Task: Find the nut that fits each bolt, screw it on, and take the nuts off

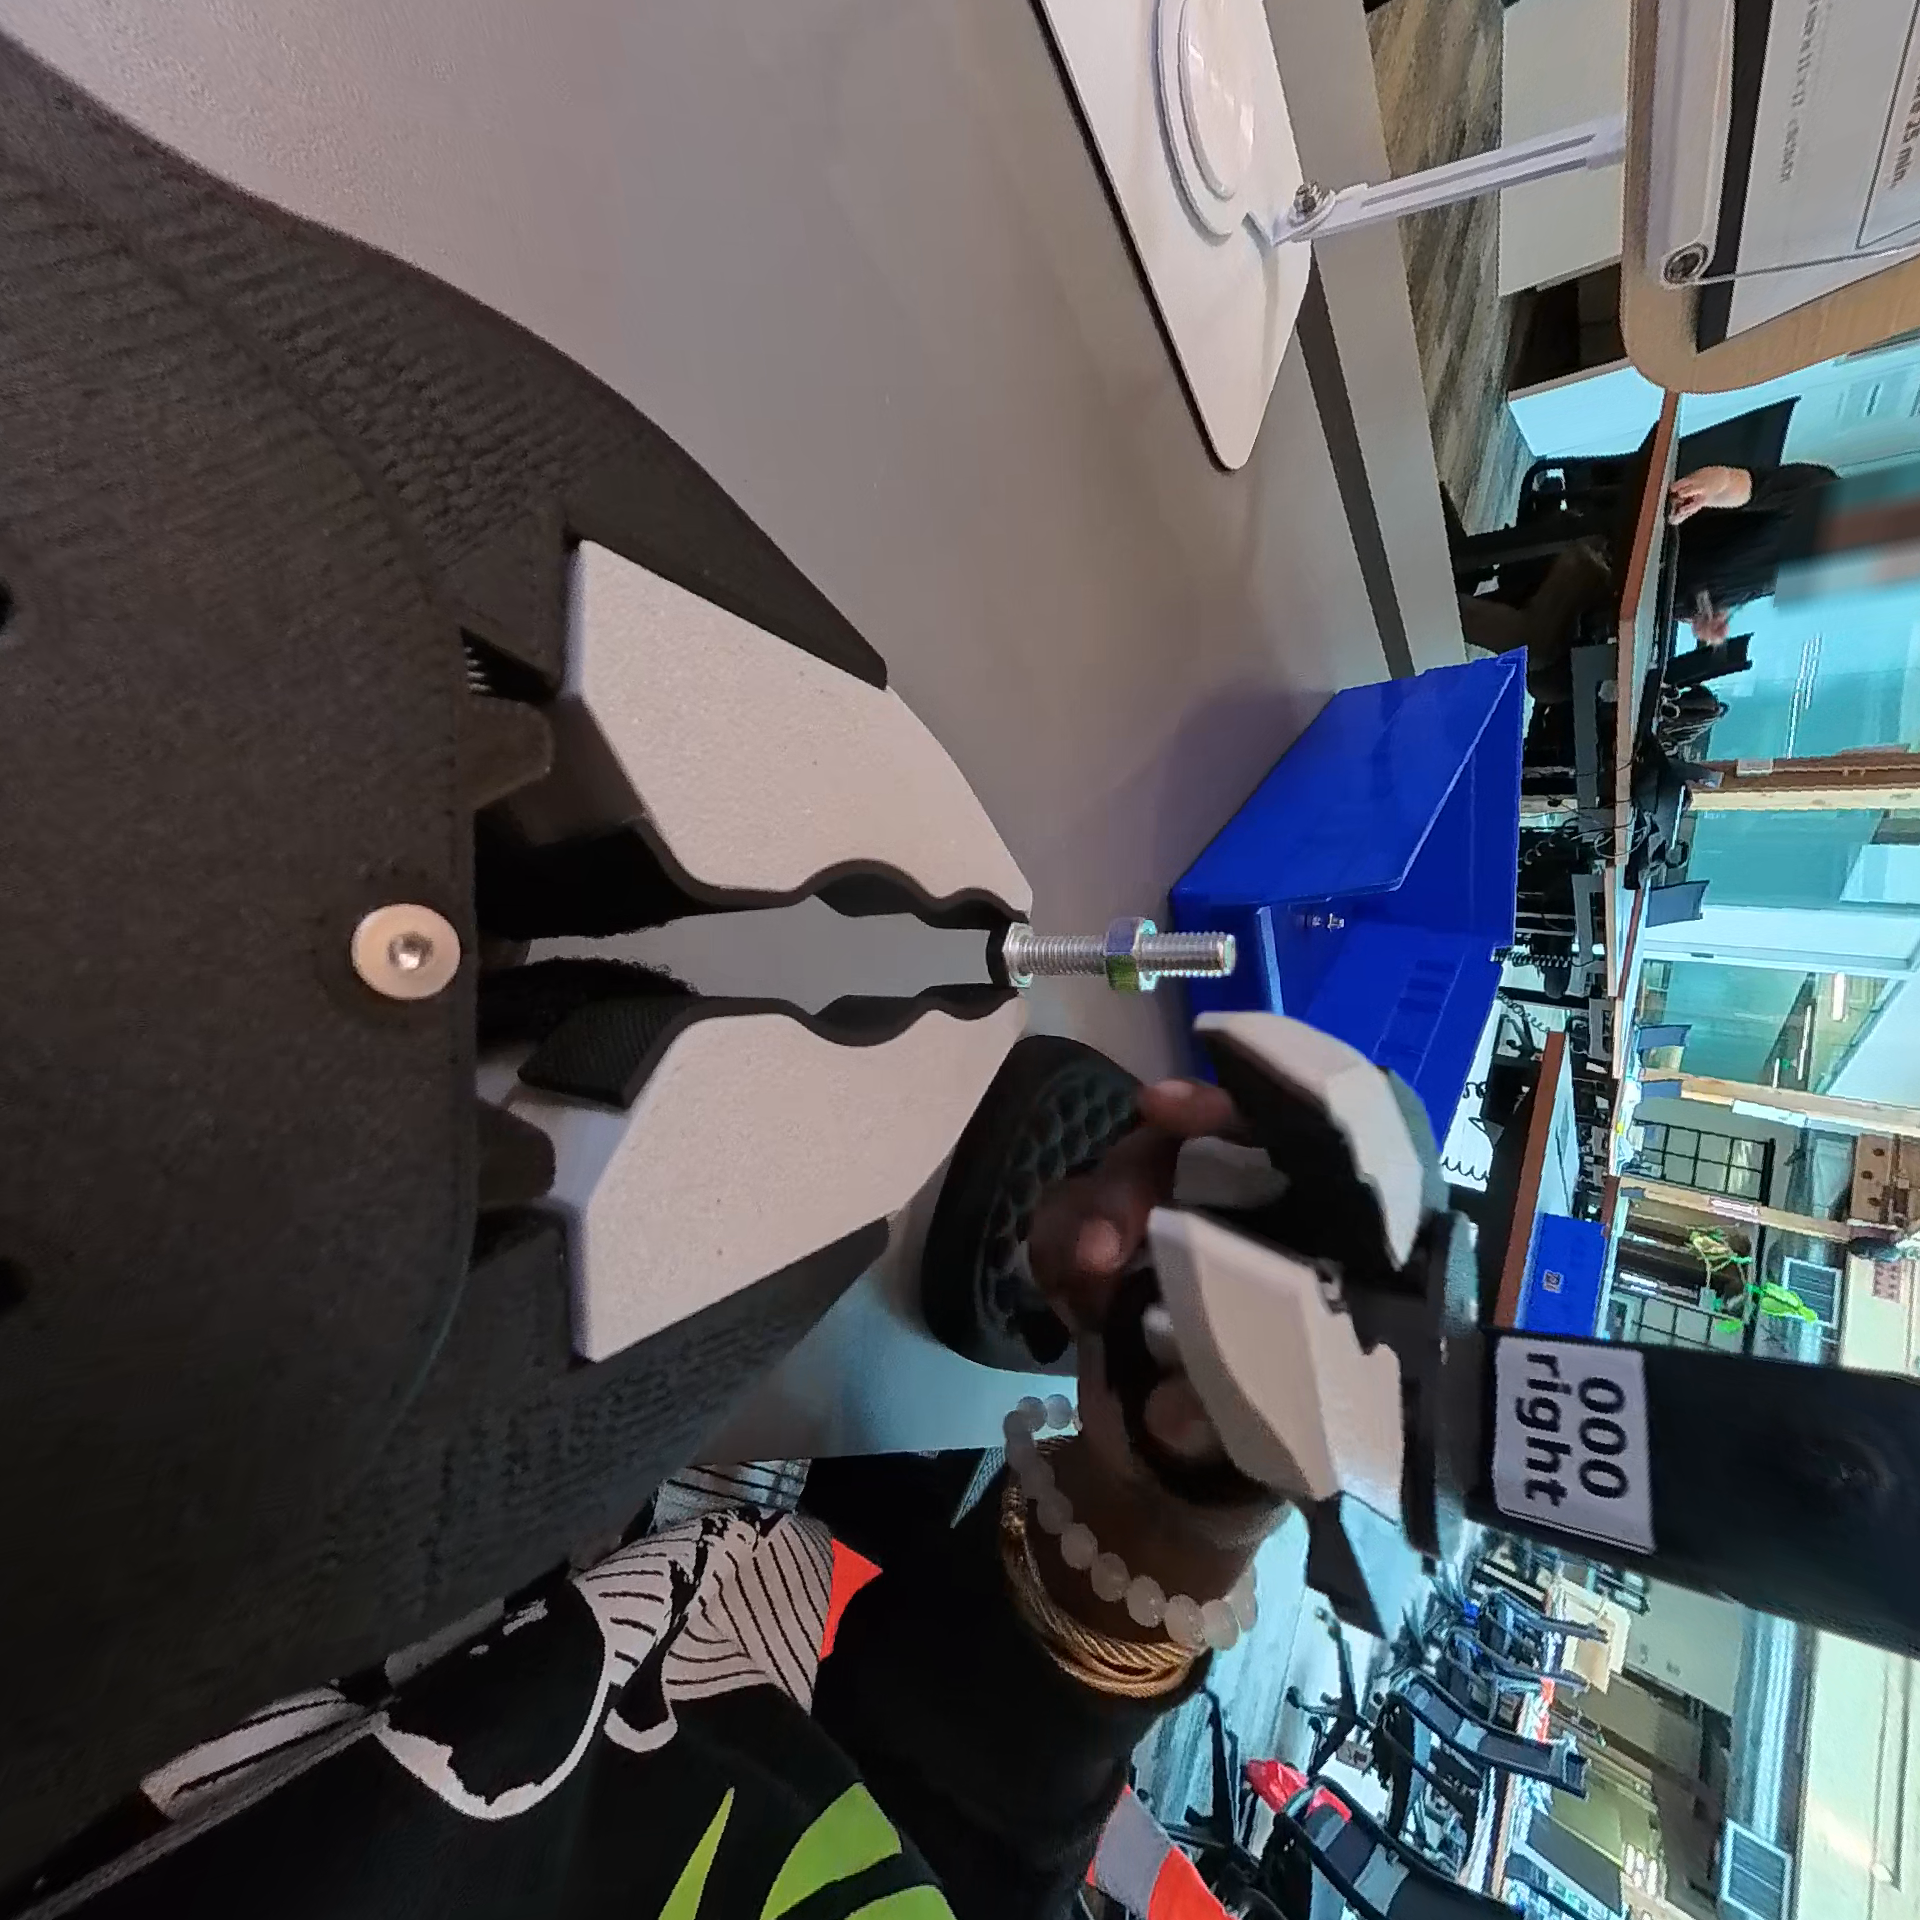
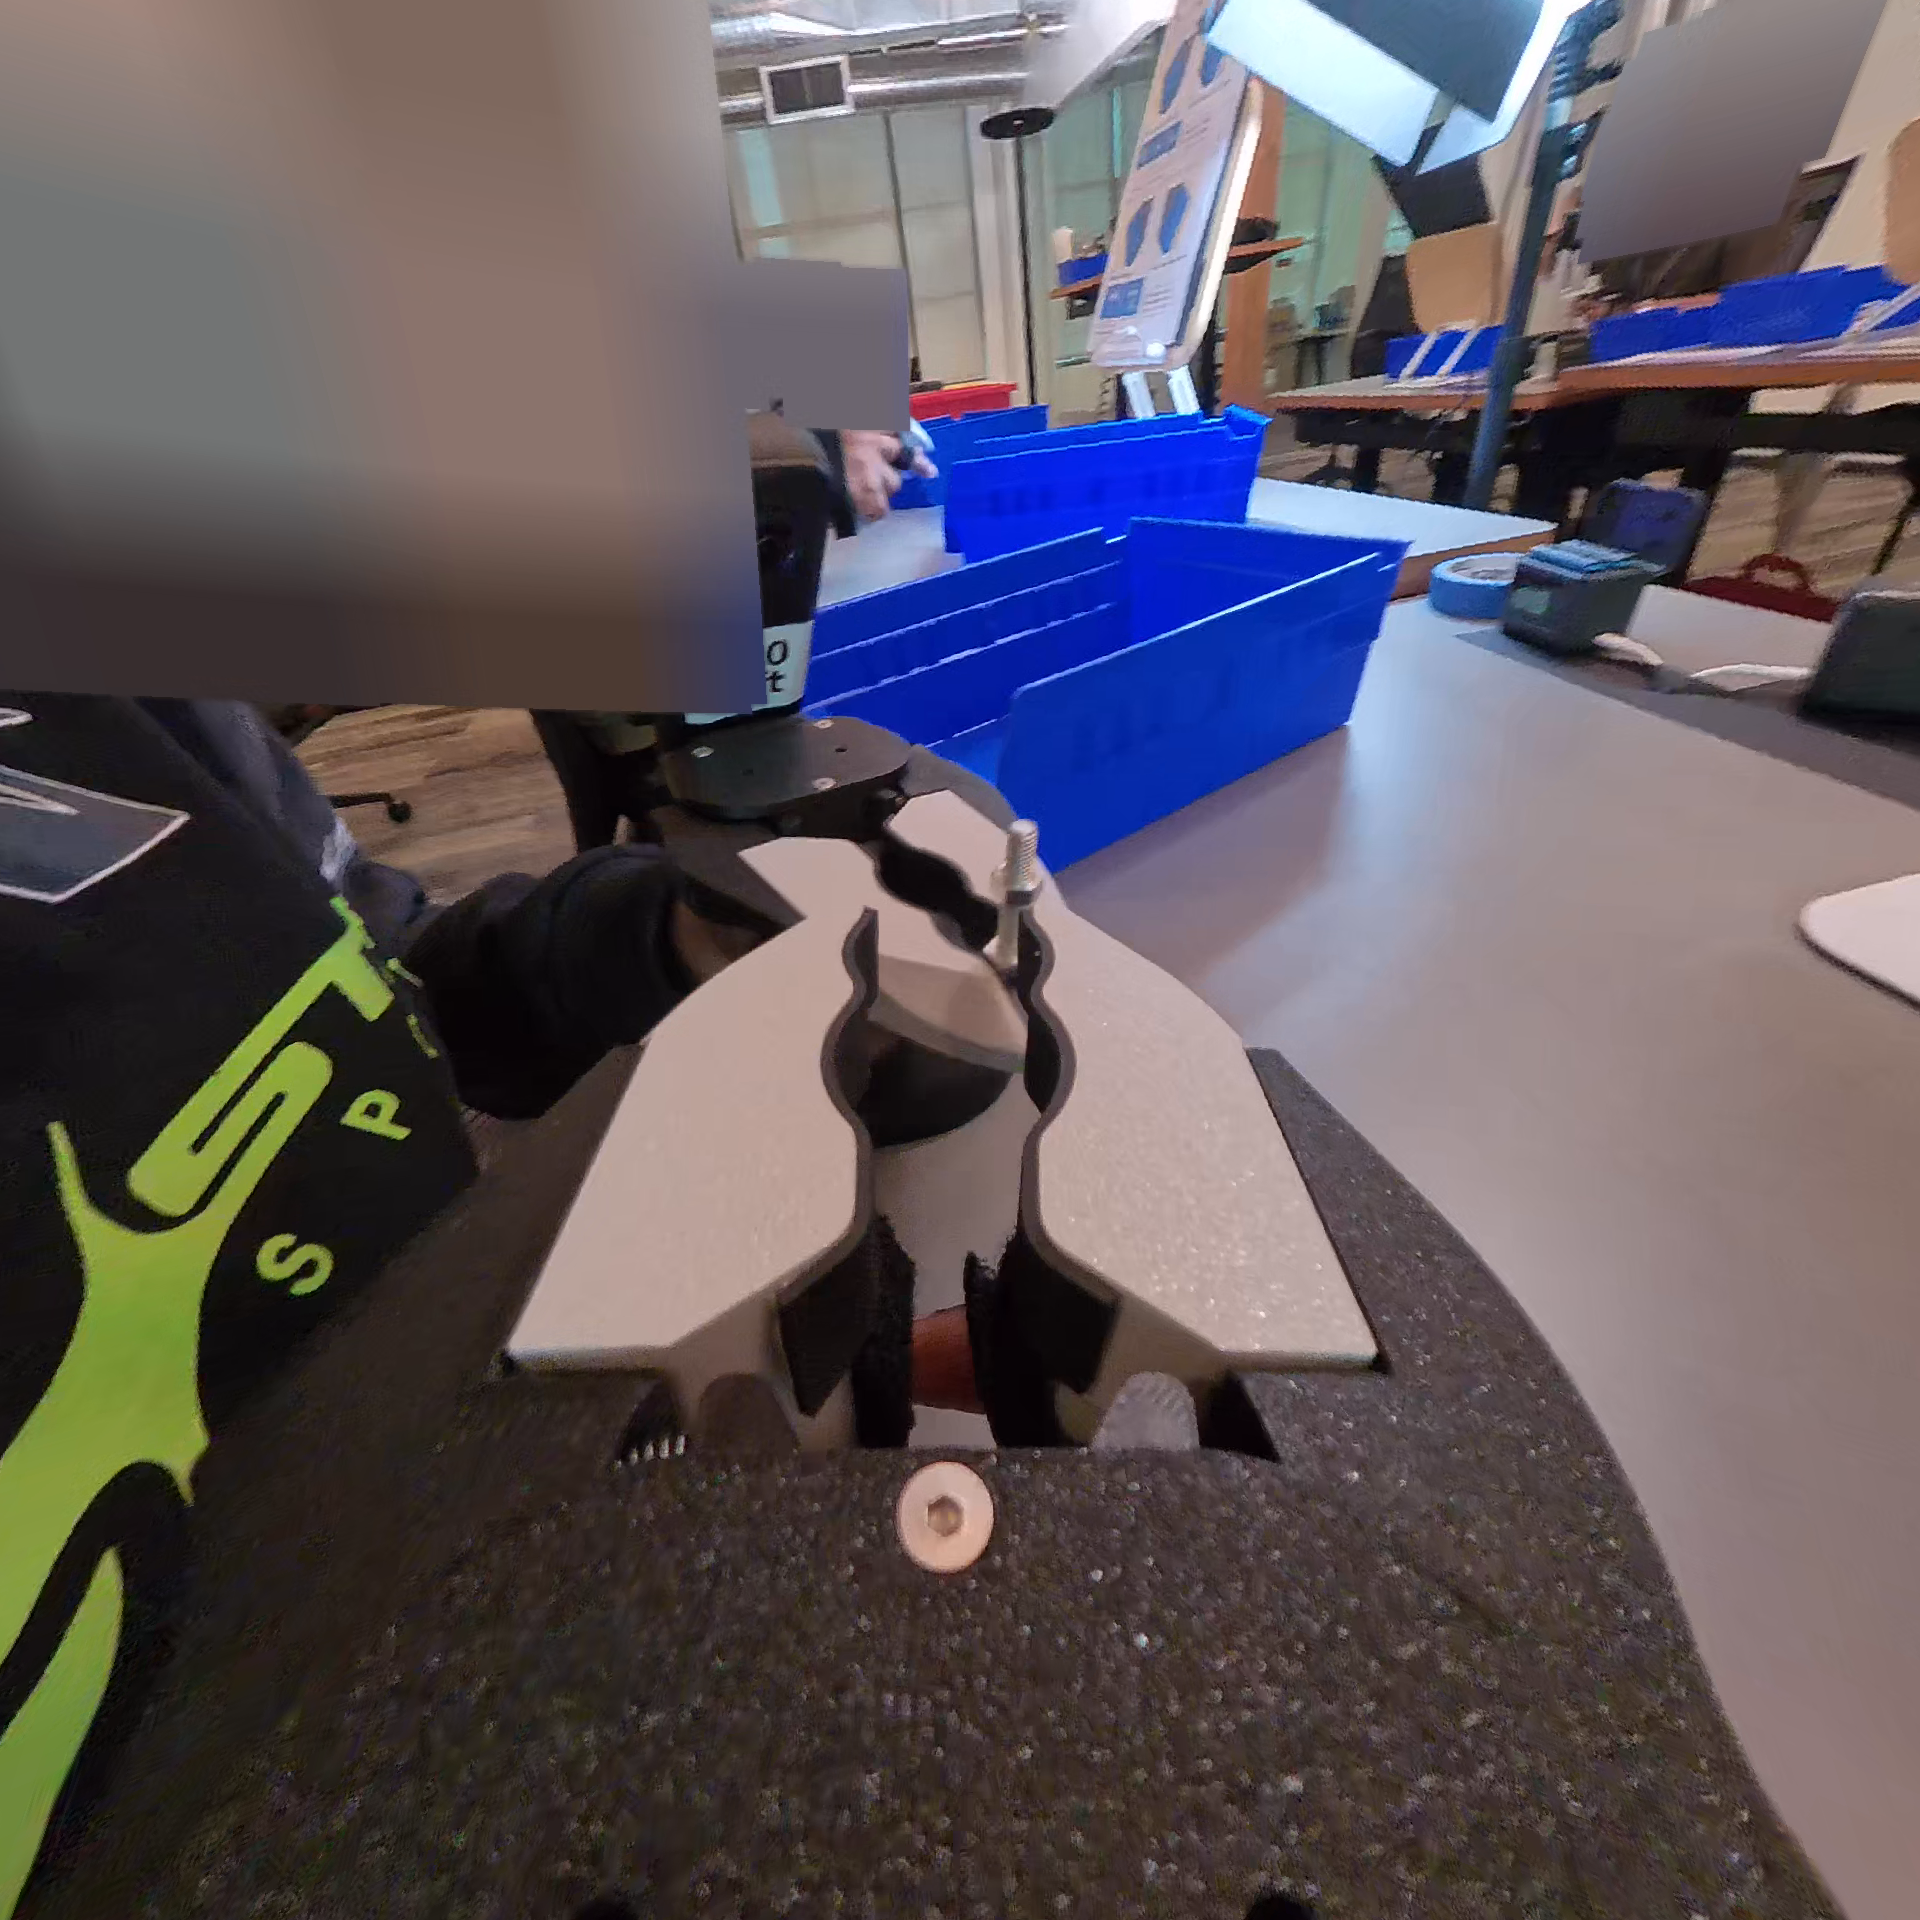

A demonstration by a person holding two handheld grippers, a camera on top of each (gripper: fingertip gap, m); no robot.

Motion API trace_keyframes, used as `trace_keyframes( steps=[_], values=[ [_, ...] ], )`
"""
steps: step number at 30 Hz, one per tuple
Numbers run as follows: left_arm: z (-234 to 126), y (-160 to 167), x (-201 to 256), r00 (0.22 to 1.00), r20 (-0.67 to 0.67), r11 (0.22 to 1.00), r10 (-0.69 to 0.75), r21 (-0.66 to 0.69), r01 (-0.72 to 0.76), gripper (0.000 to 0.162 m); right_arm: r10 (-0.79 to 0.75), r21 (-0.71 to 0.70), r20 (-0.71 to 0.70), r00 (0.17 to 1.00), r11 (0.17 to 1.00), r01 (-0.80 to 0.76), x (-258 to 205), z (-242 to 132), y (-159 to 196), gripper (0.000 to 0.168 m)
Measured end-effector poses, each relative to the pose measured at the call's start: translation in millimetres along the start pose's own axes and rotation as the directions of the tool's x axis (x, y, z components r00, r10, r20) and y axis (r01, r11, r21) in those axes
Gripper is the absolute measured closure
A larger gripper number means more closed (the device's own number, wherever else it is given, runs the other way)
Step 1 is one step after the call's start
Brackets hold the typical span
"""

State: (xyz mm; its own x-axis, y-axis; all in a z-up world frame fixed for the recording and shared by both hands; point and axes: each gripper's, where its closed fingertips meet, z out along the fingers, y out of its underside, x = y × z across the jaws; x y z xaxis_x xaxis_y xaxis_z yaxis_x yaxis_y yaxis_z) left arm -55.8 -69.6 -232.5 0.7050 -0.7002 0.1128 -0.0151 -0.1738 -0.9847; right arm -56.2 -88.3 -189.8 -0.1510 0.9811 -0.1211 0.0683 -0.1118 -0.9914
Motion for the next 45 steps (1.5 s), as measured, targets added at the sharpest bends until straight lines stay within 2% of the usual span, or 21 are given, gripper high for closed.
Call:
trace_keyframes(
  steps=[5,15,20,24,27,30,36,42,45],
  values=[
    [0,0,1,1.0,-0.003,1.0,0.003,-0.003,-0.003,0.152,-0.032,-0.028,-0.061,0.998,0.999,0.03,10,8,-8,0.149],
    [1,1,2,1.0,-0.012,1.0,0.009,-0.005,-0.009,0.152,-0.063,-0.087,-0.05,0.997,0.995,0.059,11,20,-5,0.161],
    [1,0,3,1.0,-0.015,1.0,0.014,-0.001,-0.015,0.151,-0.066,-0.08,-0.055,0.996,0.995,0.061,11,17,-6,0.163],
    [0,-2,2,1.0,-0.01,1.0,0.005,0.009,-0.005,0.128,-0.082,-0.066,-0.131,0.988,0.995,0.073,23,2,-13,0.163],
    [-1,-3,1,1.0,-0.012,1.0,-0.004,0.014,0.004,0.123,-0.102,-0.059,-0.261,0.96,0.994,0.09,46,-27,-26,0.163],
    [-2,-4,1,1.0,-0.01,1.0,-0.006,0.025,0.007,0.122,-0.11,-0.064,-0.455,0.884,0.994,0.091,84,-73,-40,0.162],
    [-4,-6,-1,1.0,-0.005,0.999,-0.021,0.046,0.021,0.122,-0.085,-0.098,-0.769,0.634,0.995,0.014,180,-181,-43,0.162],
    [-4,-7,-3,0.999,-0.004,0.998,-0.038,0.051,0.038,0.122,-0.047,-0.143,-0.896,0.441,0.972,-0.186,266,-250,-1,0.162],
    [-5,-8,-4,0.999,-0.004,0.997,-0.047,0.062,0.047,0.122,-0.006,-0.14,-0.917,0.398,0.941,-0.307,292,-265,26,0.162]
  ],
)
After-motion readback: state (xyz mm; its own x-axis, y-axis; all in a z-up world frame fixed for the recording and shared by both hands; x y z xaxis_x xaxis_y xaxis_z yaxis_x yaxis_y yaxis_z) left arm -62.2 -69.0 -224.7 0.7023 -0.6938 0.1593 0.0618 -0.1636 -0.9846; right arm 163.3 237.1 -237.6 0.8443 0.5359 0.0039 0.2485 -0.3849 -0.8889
